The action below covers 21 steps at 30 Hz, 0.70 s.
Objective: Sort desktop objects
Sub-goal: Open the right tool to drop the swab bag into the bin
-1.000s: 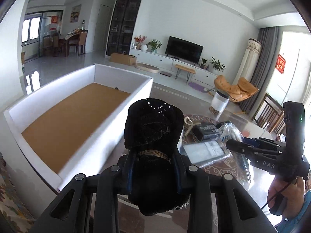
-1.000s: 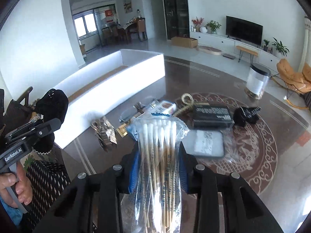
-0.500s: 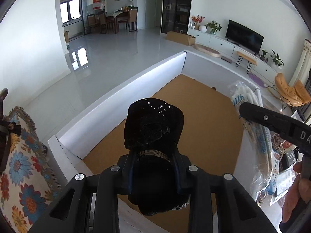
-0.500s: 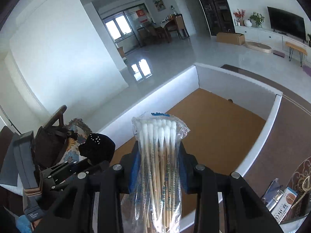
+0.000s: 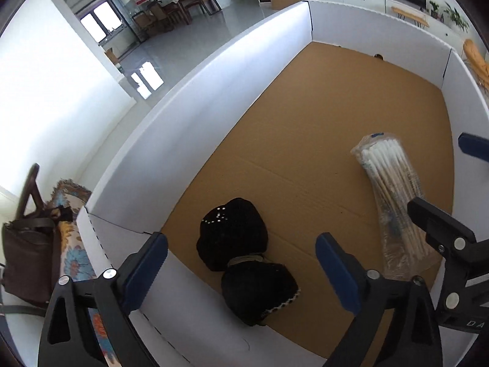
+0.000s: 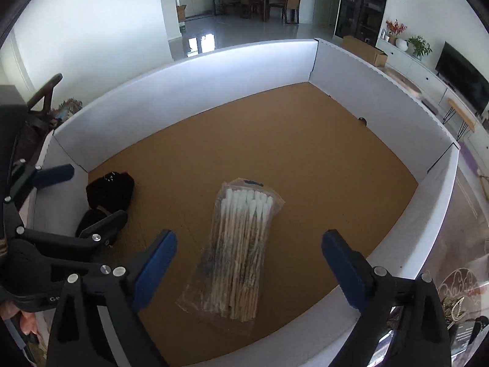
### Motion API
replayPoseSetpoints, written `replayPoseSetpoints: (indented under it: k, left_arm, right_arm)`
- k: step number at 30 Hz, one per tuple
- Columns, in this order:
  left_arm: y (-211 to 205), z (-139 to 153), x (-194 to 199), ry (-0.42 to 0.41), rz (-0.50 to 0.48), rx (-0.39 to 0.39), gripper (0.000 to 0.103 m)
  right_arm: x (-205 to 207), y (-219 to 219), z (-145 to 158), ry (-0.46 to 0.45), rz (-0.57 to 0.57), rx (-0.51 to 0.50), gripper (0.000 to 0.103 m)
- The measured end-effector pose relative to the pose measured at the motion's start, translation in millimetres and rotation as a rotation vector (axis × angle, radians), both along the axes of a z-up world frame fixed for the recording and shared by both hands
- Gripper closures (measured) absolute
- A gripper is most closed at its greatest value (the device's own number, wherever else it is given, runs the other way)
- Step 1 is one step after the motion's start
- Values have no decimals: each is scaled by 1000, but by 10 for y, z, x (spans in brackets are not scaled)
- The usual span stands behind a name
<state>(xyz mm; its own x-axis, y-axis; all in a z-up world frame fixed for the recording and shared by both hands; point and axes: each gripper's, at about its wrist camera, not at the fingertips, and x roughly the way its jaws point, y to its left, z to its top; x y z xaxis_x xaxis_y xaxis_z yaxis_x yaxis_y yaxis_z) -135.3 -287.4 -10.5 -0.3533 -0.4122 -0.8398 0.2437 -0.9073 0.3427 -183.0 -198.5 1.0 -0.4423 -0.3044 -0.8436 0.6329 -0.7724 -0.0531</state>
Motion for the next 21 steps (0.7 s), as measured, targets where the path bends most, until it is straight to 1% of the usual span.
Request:
replayPoseSetpoints:
  k: [1,2,3,4,7,10,11,12,13,15,17,18,19,21]
  left_arm:
    - [40,-12,2,-7,-9,-55,3]
    - [59,-19,15,-10,-12,-90,3]
    - [70,-25,27,-9,-8,-112,3]
    - [60,-23,37,-5,-4,-119,3]
    - [14,-2,104,5,9,-87,3]
    - [33,21,219,30,2,-85,3]
    - [29,41,256,47,2,-71,3]
    - [24,64,303,65,9,-45,3]
    - [30,127,407,93,23,-25,3]
    - [153,351,637,206,19,0,3]
    - [385,660,893,326,-30,29,3]
    - [547,791,993,380,-60,45,3]
    - [730,913,1125,426,-101,70,3]
    - [1142,1096,1312,478,-204,128,2]
  right_arm:
    - [25,-7,-12,15,12,20,7]
    - [53,-10,-32,26,20,33,7]
    - [78,0,-31,35,26,42,8]
    - [100,14,-29,45,34,45,9]
    - [181,88,-14,46,46,24,10]
    - [252,151,-2,61,51,3,10]
    - [258,173,15,56,49,-17,10]
    - [266,238,64,49,38,-62,10]
    - [270,330,143,55,9,-110,10]
    - [323,600,361,81,-45,-237,9]
    - [456,960,592,128,-82,-343,8]
    - [596,1158,715,162,-100,-385,6]
    - [704,1377,807,199,-119,-417,1]
    - [938,1813,939,273,-169,-439,0]
